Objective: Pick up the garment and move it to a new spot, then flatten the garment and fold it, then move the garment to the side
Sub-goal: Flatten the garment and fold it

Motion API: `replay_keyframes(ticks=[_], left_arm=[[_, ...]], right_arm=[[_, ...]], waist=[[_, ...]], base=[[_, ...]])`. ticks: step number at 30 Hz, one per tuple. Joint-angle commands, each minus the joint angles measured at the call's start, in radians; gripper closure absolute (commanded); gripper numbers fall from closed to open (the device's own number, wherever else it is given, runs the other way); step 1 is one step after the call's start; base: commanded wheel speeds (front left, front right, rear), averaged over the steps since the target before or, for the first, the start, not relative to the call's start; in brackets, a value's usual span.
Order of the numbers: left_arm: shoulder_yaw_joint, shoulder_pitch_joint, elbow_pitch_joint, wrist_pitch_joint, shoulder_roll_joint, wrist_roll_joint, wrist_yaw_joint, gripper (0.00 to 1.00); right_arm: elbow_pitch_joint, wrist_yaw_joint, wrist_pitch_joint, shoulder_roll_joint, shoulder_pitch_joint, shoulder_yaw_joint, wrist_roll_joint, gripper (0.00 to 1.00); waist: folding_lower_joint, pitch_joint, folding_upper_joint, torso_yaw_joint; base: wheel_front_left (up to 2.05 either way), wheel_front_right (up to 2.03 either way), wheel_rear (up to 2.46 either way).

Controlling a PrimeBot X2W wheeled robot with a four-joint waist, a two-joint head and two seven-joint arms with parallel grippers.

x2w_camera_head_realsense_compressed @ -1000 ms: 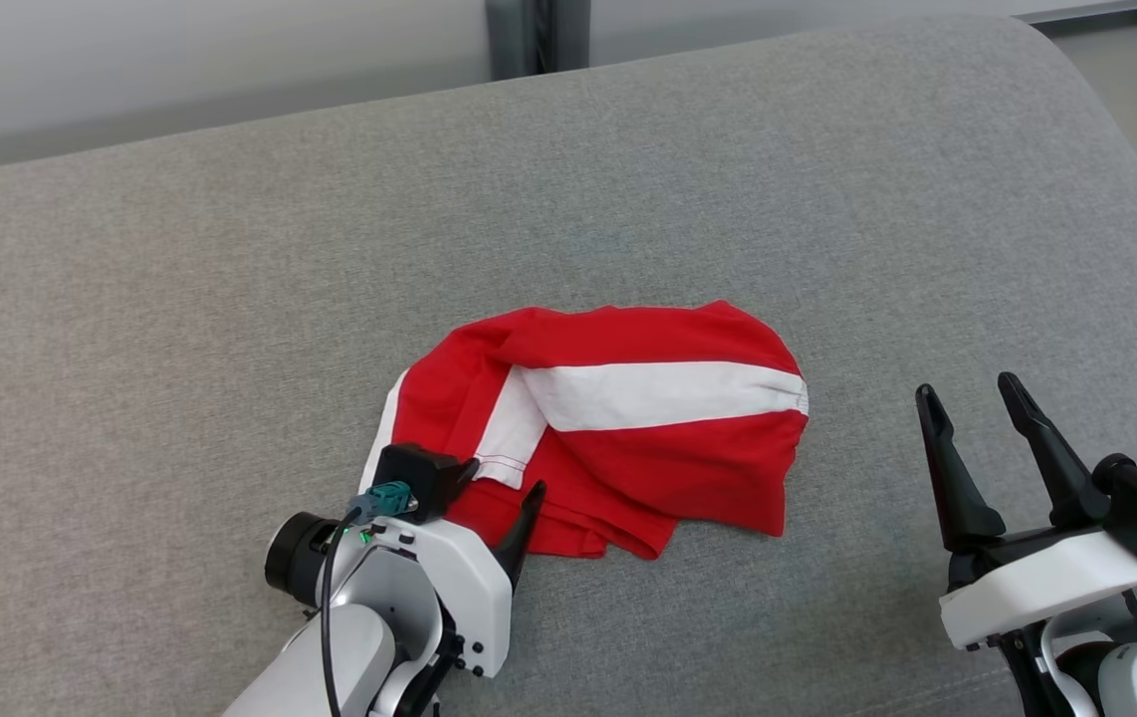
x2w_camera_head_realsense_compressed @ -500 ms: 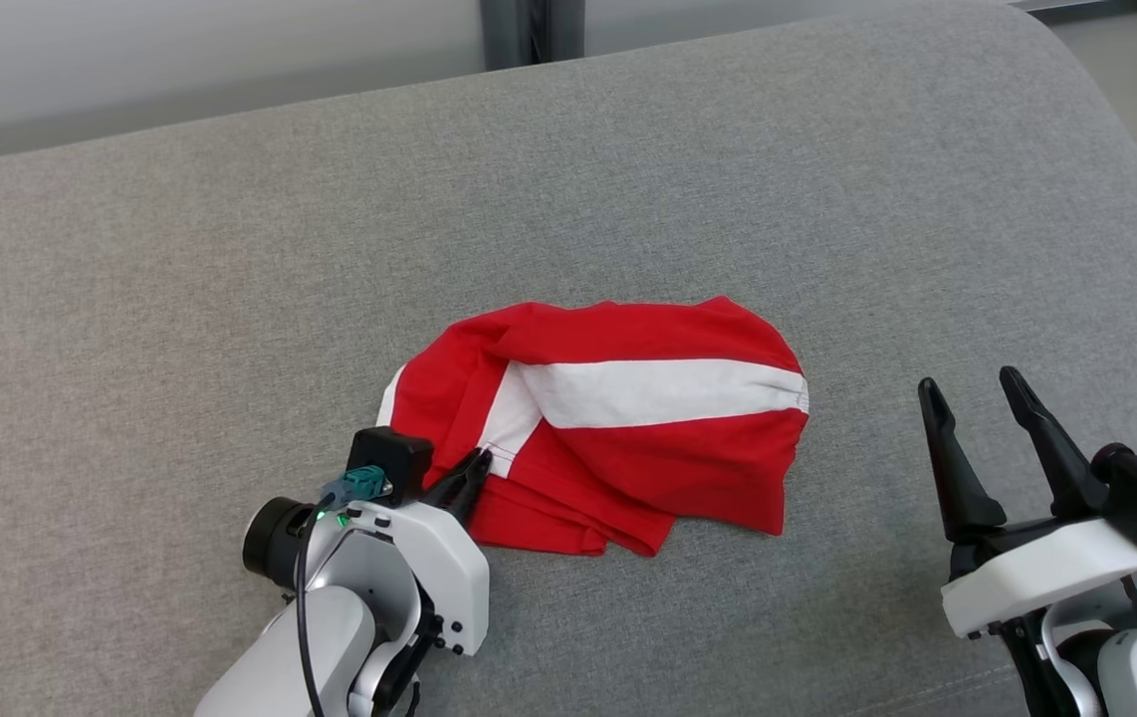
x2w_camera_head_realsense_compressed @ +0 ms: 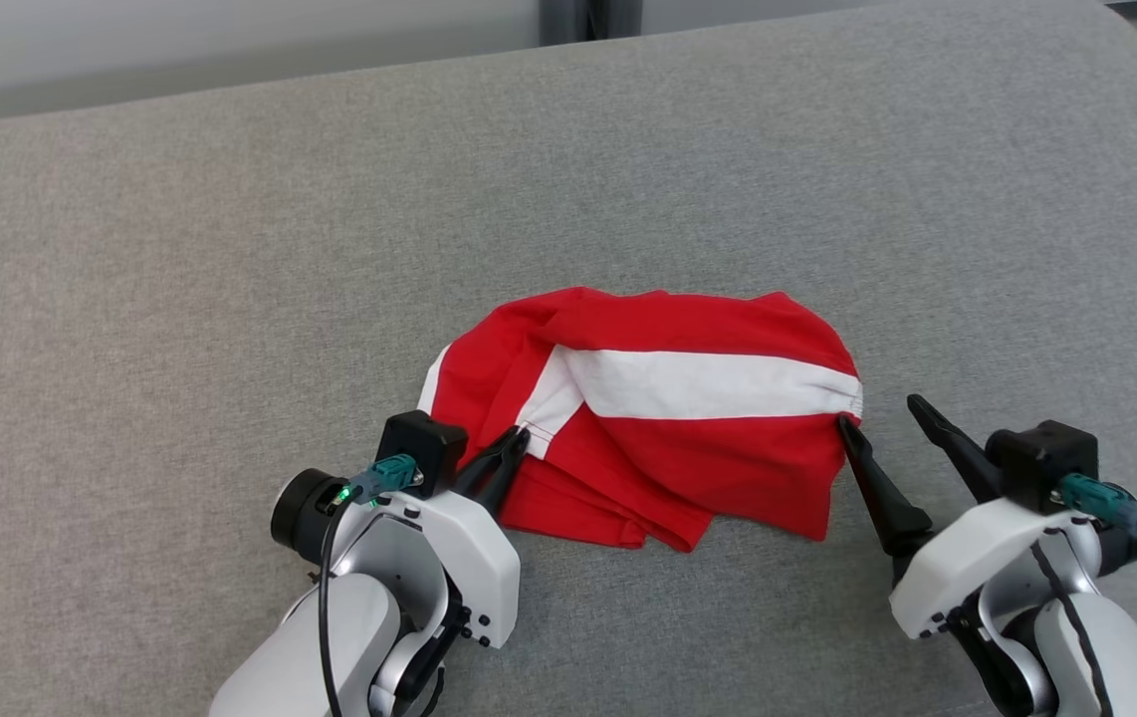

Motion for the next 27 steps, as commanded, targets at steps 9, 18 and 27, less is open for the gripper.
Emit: replay_keyframes(ticks=[9, 18, 27], left_arm=[[-0.011, -0.023, -0.025, -0.004, 0.003, 0.009, 0.009, 1.00], [-0.005, -0.028, -0.065, -0.029, 0.017, 0.019, 0.020, 1.00], [0.021, -0.033, -0.149, -0.069, 0.037, 0.029, 0.048, 1.00]], right_arm=[[0.129, -0.001, -0.031, -0.025, -0.106, 0.089, 0.082, 1.00], [0.127, -0.001, -0.072, -0.062, -0.134, 0.111, 0.139, 1.00], [0.041, -0.001, -0.134, -0.074, -0.119, 0.035, 0.092, 1.00]], waist=[[0.0000, 0.029, -0.0001, 0.029], [0.0000, 0.032, -0.0001, 0.030], [0.0000, 0.013, -0.0001, 0.028]], base=[[0.00, 0.00, 0.00], [0.00, 0.00, 0.00], [0.00, 0.00, 0.00]])
